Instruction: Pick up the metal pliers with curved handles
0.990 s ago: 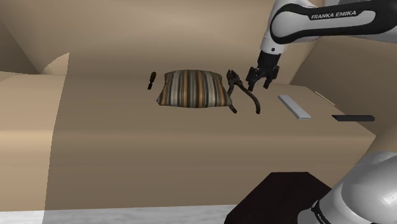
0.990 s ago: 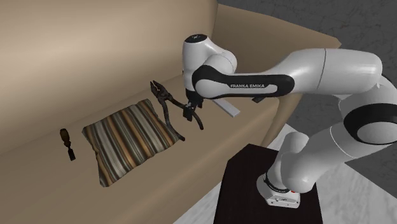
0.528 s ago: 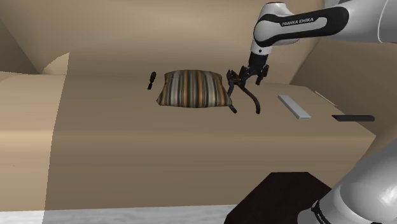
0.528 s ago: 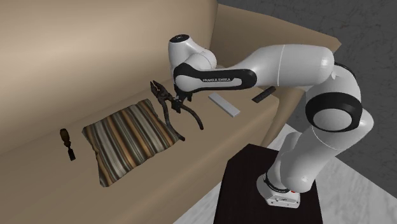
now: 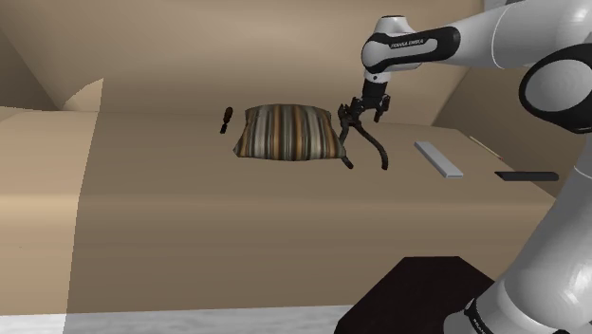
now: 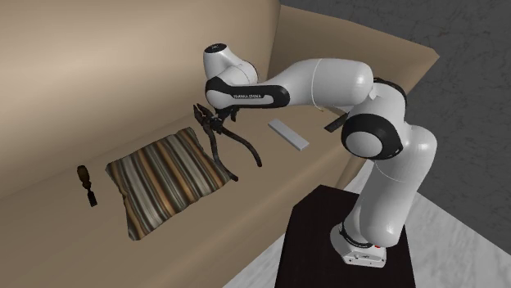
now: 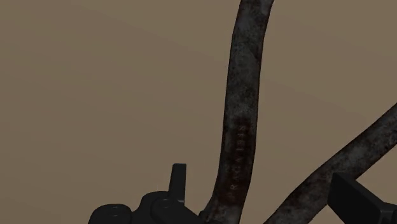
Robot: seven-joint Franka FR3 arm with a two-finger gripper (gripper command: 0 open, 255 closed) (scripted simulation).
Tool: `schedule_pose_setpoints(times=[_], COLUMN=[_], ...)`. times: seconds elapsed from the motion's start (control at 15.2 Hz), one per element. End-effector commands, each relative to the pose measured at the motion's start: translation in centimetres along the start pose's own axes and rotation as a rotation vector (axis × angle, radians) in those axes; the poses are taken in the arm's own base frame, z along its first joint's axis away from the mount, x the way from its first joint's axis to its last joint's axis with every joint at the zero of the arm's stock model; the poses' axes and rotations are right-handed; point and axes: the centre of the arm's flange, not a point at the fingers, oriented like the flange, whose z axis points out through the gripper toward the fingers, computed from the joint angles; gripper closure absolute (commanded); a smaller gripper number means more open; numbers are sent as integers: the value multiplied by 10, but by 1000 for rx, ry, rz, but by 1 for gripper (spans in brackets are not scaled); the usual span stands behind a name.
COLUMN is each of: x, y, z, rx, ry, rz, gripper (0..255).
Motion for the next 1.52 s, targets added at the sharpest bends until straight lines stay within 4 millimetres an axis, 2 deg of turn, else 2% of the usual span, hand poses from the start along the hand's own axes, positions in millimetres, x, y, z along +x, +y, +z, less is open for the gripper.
schedule_pose_setpoints(times=[0.0, 0.46, 0.59, 0.66, 1.25, 1.45], x=[16, 14, 14, 14, 14, 15], y=[5, 4, 4, 4, 4, 4], z=[6, 43, 46, 46, 46, 30], rx=[-6, -6, -6, -6, -6, -6], ry=[2, 2, 2, 2, 2, 2], rz=[11, 11, 11, 11, 11, 11], gripper=[0, 0, 0, 255, 255, 255])
